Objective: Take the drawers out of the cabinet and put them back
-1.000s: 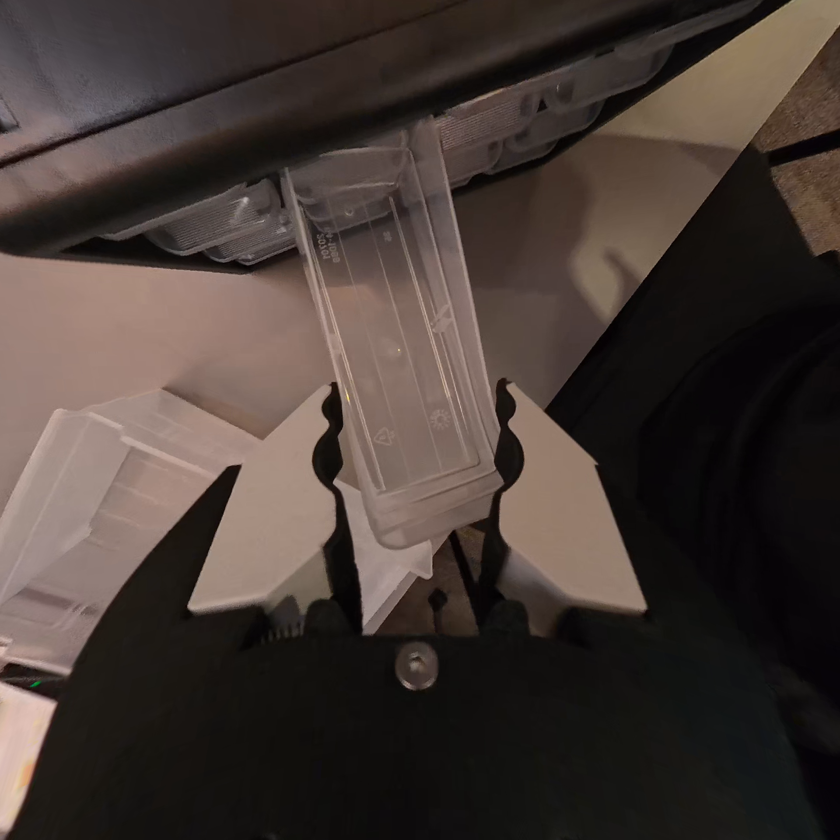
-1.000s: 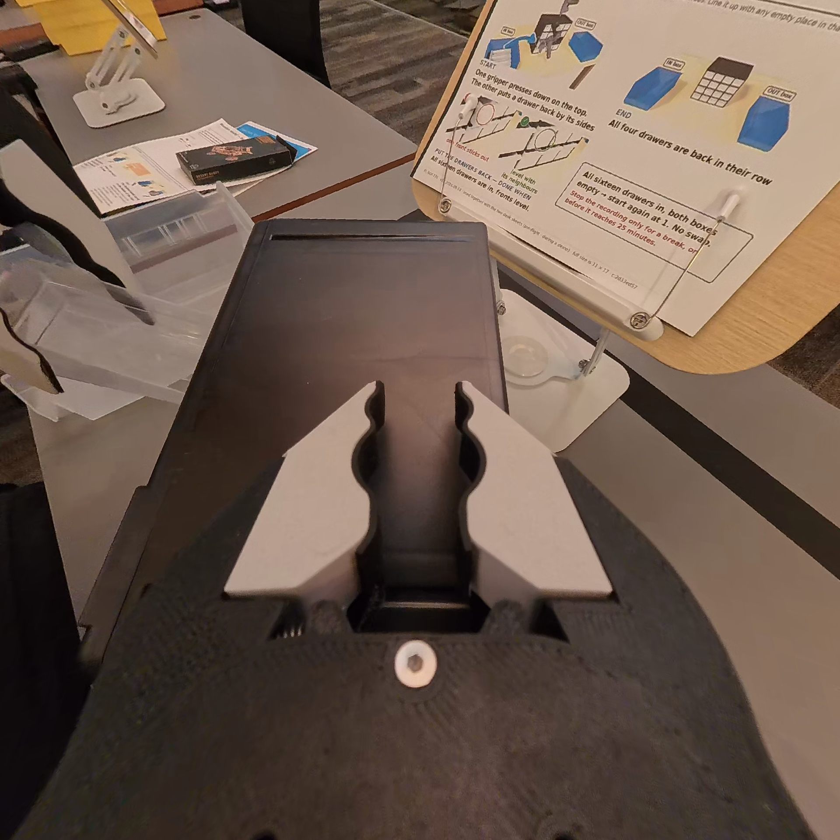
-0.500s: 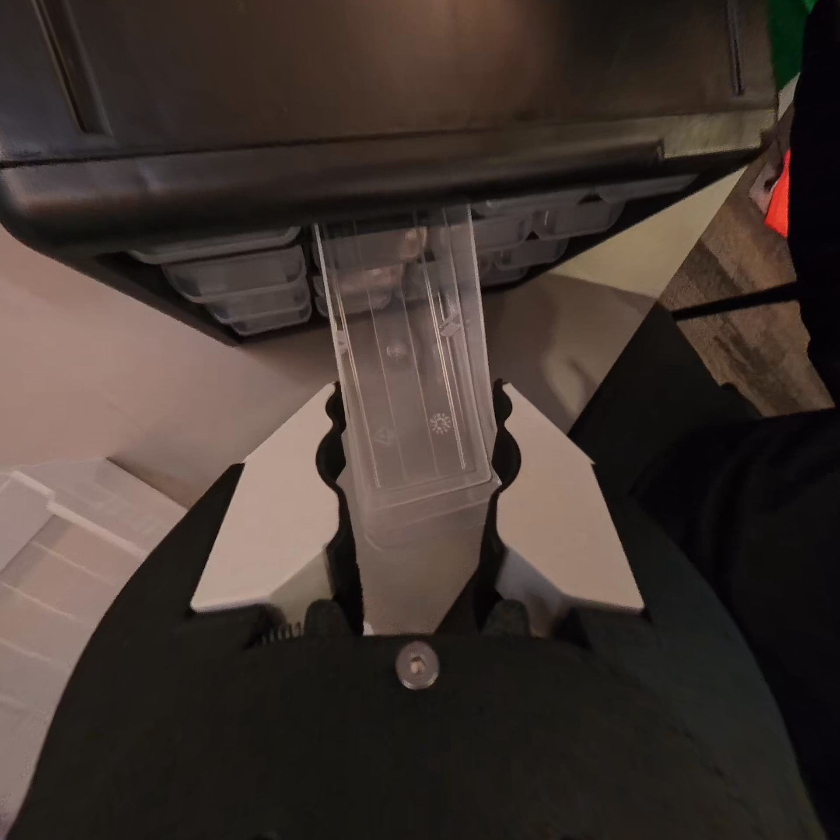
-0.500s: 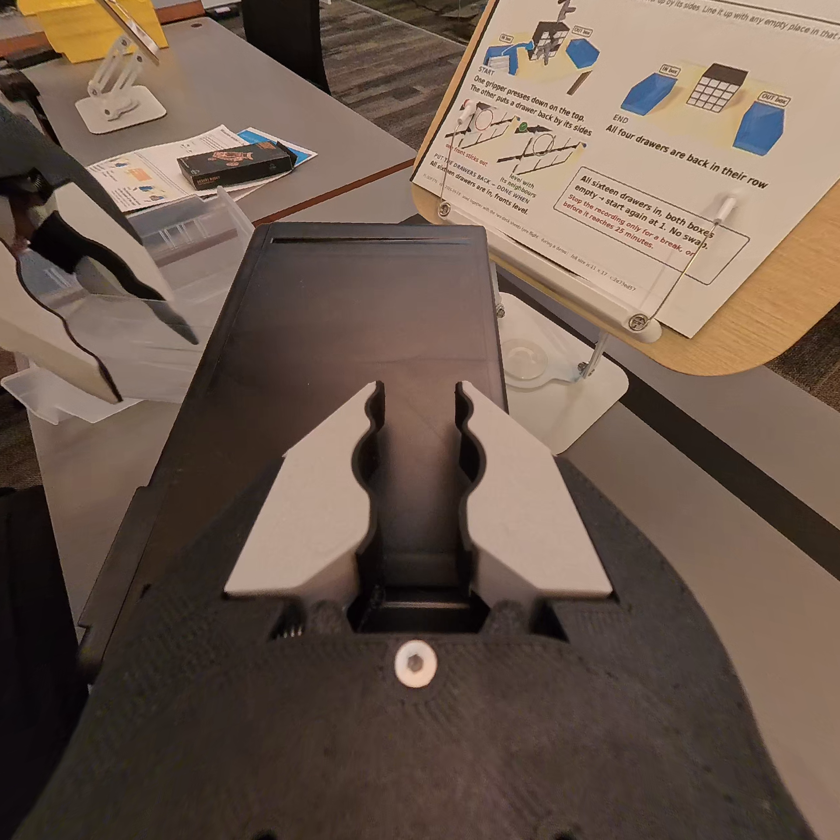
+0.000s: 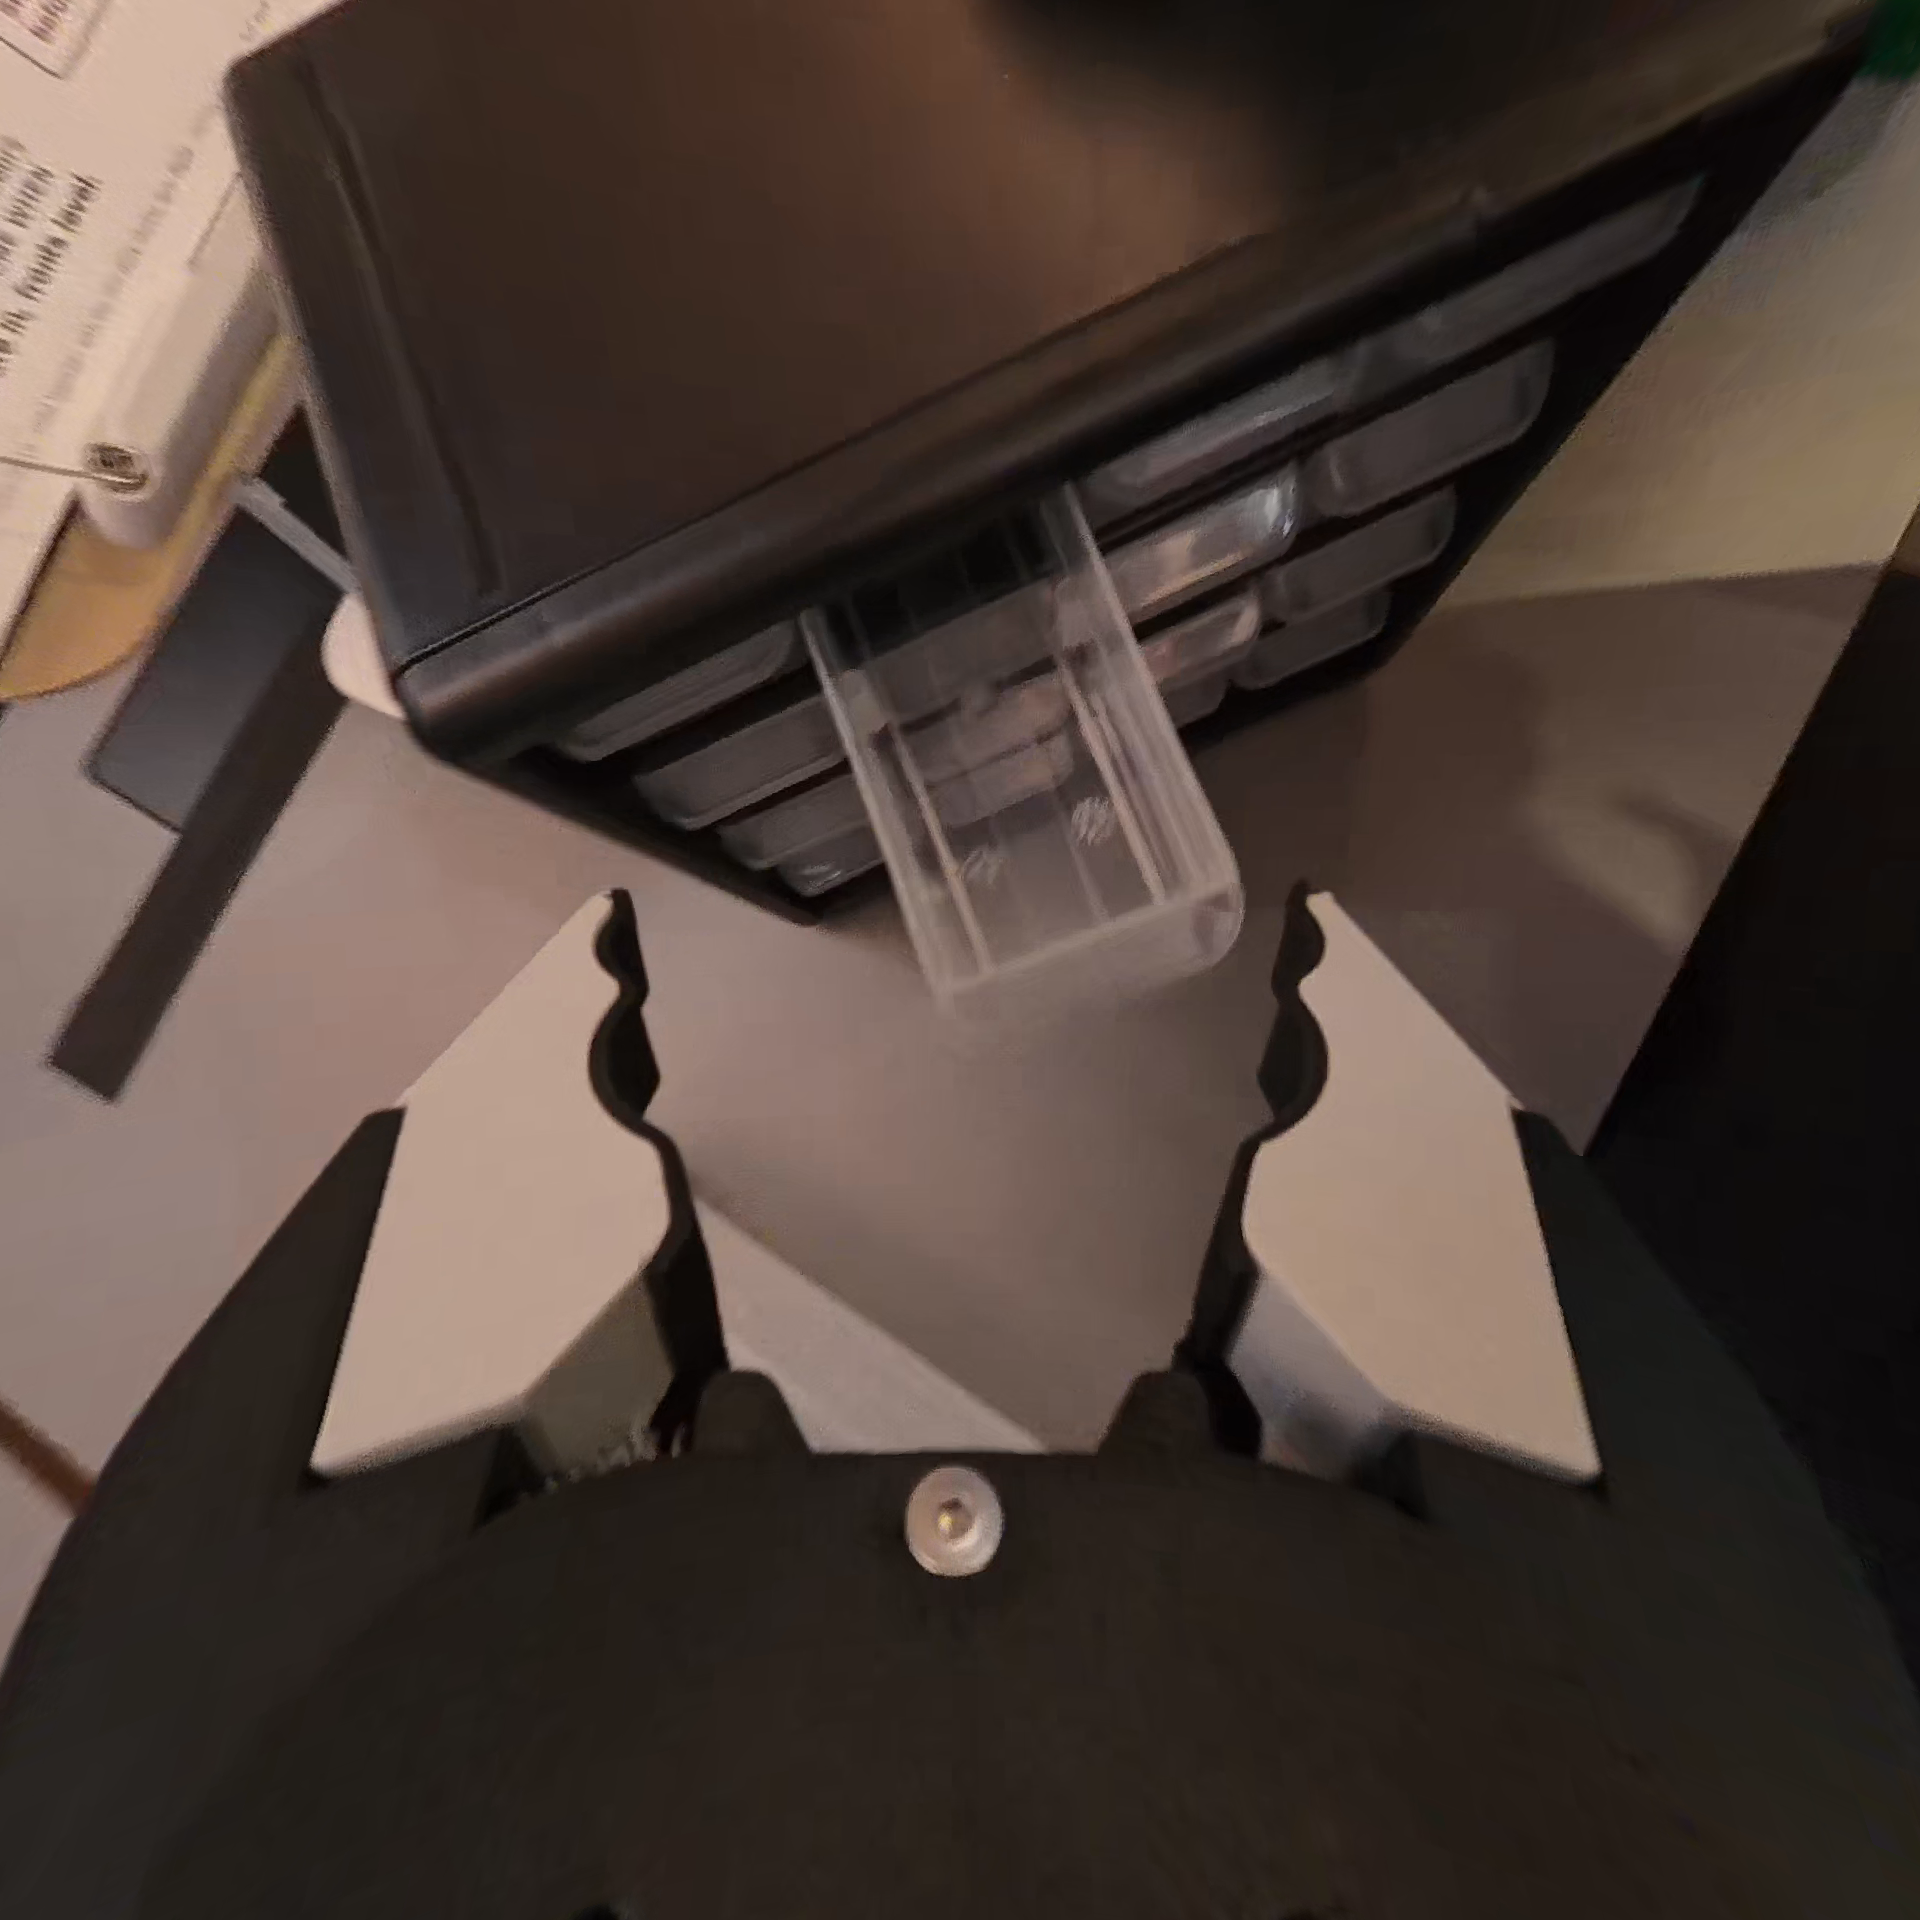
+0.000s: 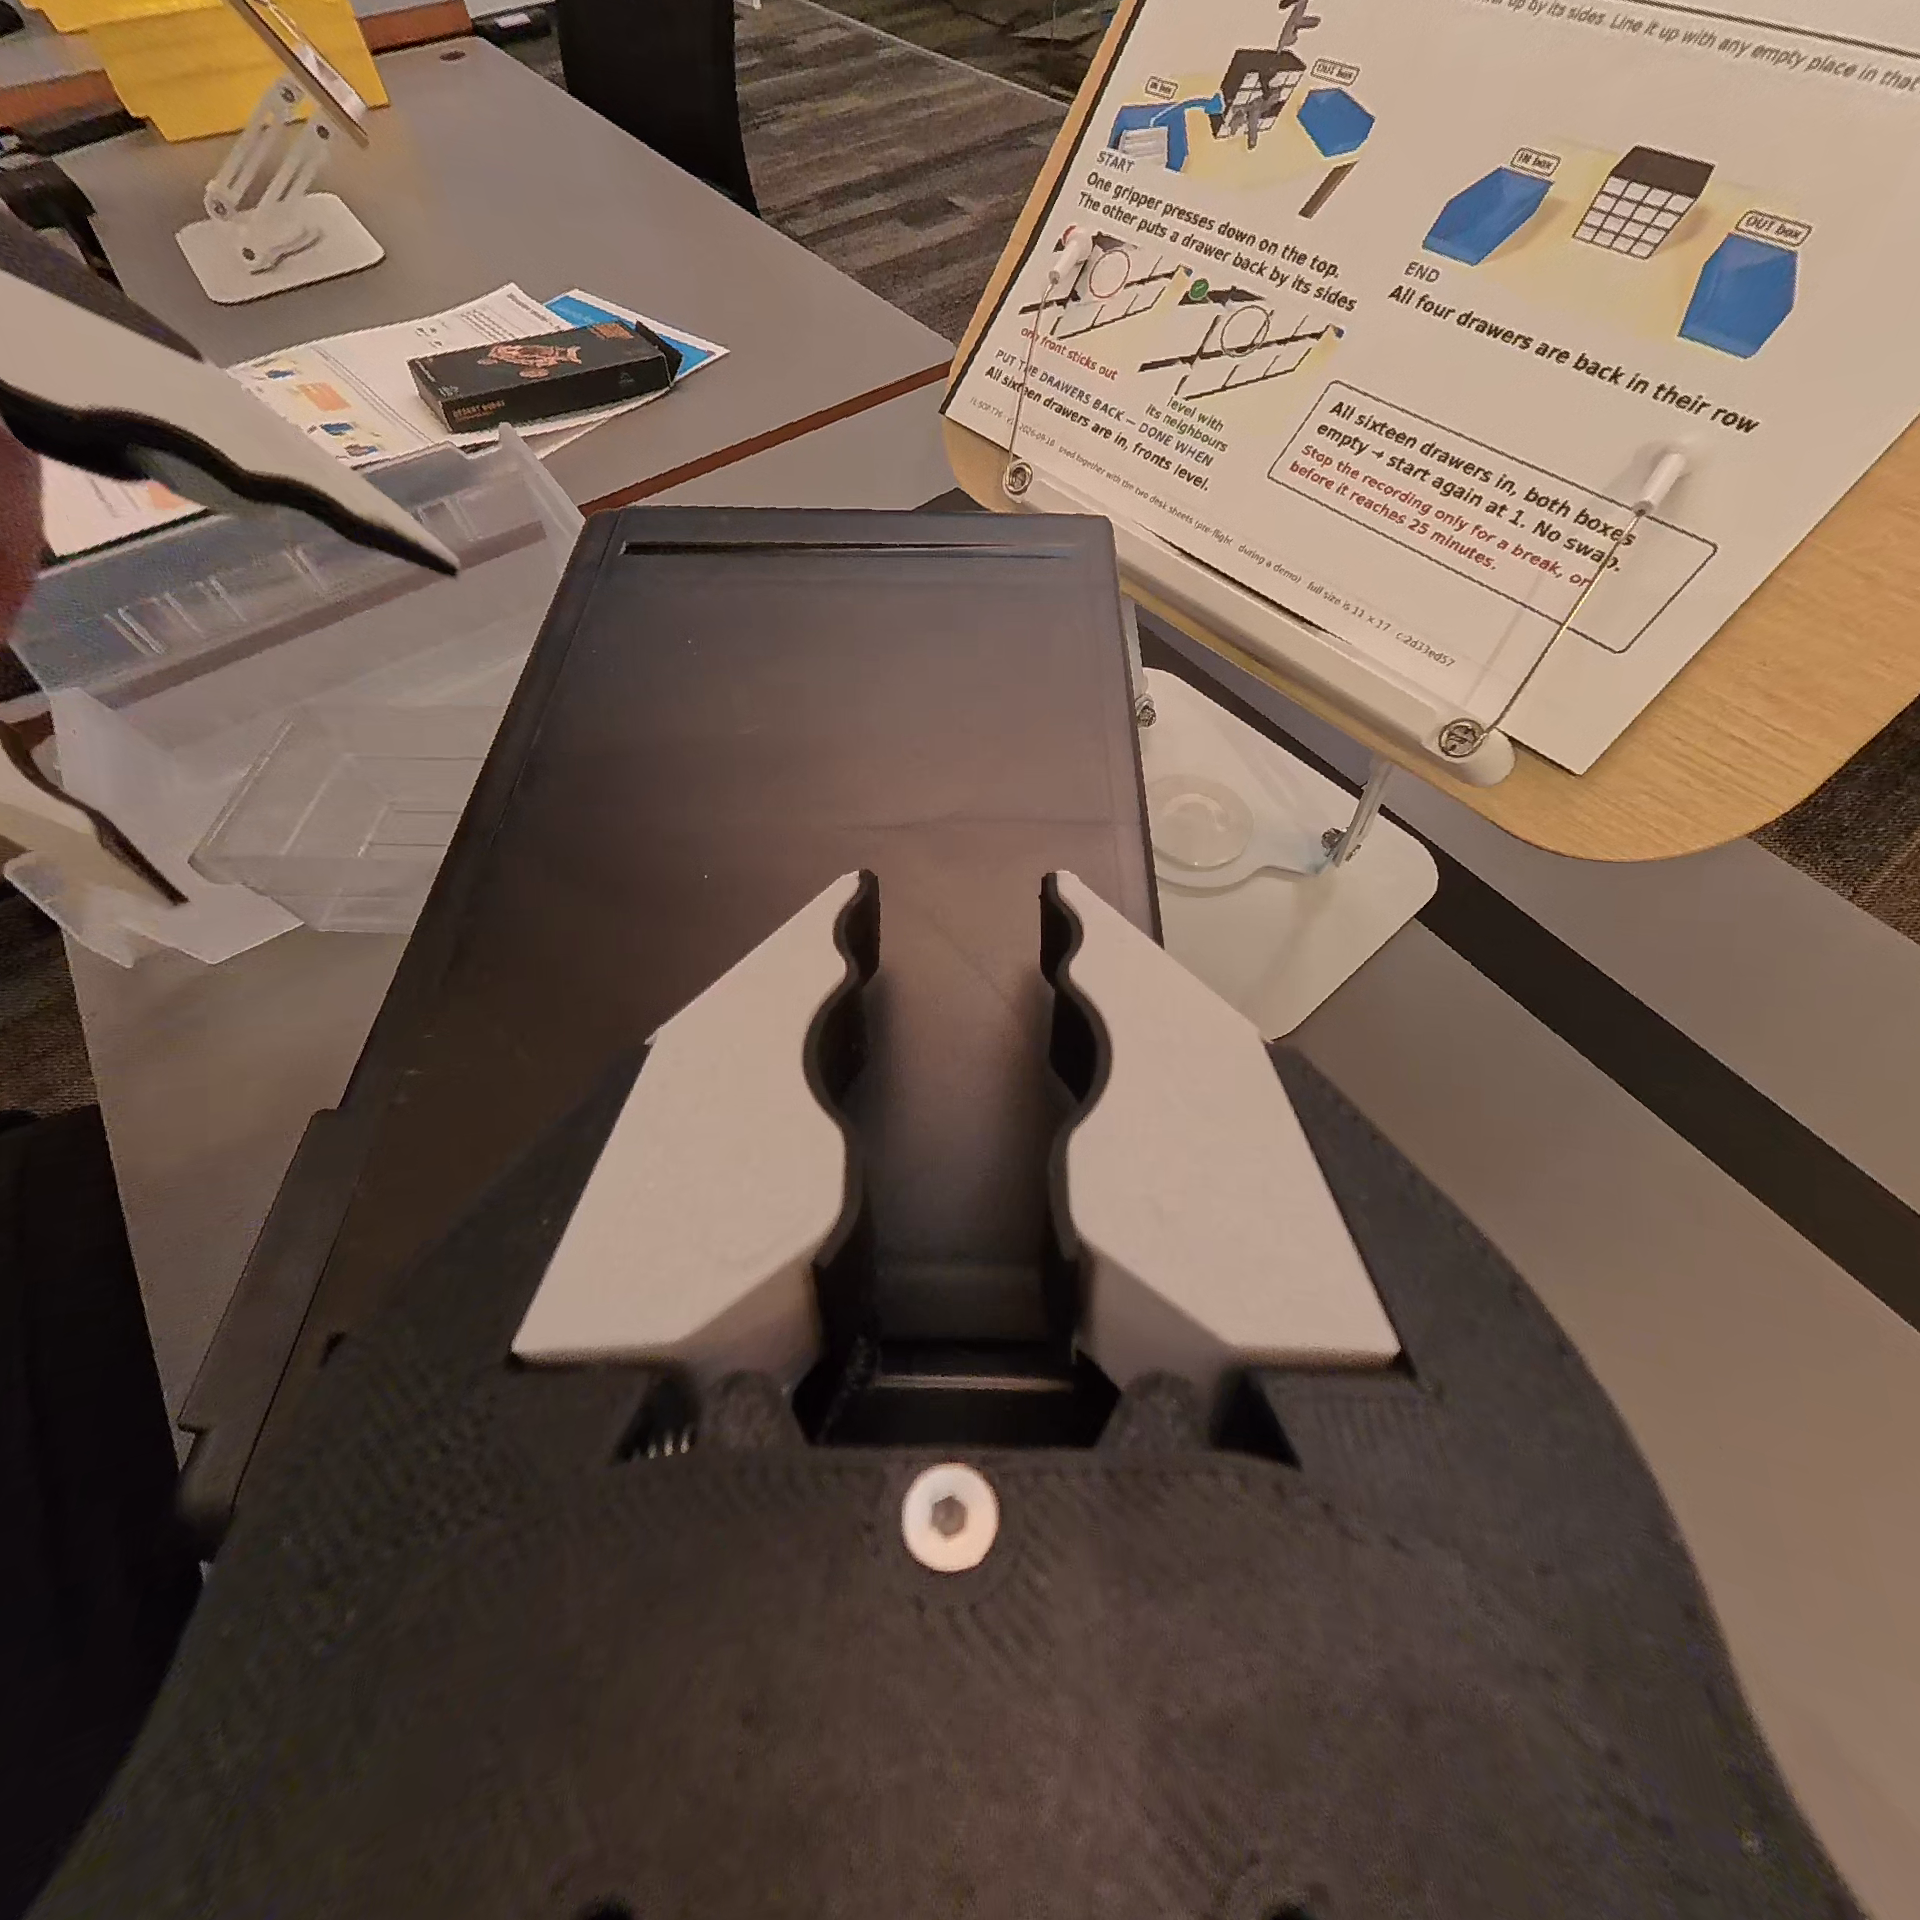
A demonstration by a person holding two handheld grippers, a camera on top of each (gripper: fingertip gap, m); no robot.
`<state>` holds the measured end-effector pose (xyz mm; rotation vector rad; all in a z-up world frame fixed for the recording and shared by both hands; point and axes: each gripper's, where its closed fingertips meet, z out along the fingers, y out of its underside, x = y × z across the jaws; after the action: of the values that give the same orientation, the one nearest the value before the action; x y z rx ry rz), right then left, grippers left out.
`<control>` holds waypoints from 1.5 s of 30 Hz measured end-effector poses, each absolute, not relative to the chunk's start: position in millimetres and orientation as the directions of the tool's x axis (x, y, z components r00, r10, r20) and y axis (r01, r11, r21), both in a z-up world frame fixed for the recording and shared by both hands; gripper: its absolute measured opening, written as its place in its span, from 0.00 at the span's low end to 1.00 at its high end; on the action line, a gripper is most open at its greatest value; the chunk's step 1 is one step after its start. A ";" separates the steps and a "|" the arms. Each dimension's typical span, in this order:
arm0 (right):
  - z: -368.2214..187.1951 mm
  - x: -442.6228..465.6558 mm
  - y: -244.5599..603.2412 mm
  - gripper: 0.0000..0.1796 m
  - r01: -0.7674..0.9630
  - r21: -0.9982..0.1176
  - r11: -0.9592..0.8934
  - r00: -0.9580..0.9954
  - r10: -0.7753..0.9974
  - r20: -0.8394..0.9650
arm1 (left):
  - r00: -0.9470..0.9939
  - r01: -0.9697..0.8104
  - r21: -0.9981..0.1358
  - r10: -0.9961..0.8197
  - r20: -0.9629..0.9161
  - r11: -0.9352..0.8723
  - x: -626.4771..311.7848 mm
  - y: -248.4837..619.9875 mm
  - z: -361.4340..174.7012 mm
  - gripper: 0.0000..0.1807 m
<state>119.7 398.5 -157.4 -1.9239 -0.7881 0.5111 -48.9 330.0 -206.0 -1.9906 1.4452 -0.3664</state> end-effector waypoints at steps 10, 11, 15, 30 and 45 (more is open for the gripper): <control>-157.3 119.8 398.6 0.17 0.307 -0.892 -0.333 0.706 0.708 -0.021 | 0.288 -0.860 -0.507 -0.873 -0.394 -0.055 -62.5 365.9 -199.9 0.62; -157.4 119.8 398.6 0.17 0.307 -0.891 -0.334 0.707 0.707 -0.021 | 0.289 -0.867 -0.496 -0.858 -0.424 -0.046 -57.1 371.7 -198.5 0.63; -157.4 119.9 398.7 0.17 0.307 -0.891 -0.334 0.707 0.707 -0.021 | 0.278 -0.878 -0.479 -0.817 -0.505 -0.003 -34.0 392.3 -195.3 0.63; -156.3 121.5 401.8 0.17 0.301 -0.898 -0.322 0.704 0.710 -0.018 | 0.279 -0.917 -0.398 -0.756 -0.593 -0.026 -16.0 403.6 -203.6 0.47; -159.5 130.2 411.6 0.17 0.349 -0.879 -0.326 0.650 0.759 -0.023 | 0.304 -0.945 -0.294 -0.712 -0.633 -0.143 -14.0 372.1 -204.6 0.44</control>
<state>130.2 411.6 -159.5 -1.9272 -0.8707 0.5483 -14.0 372.1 -204.6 -1.9201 1.4704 0.4565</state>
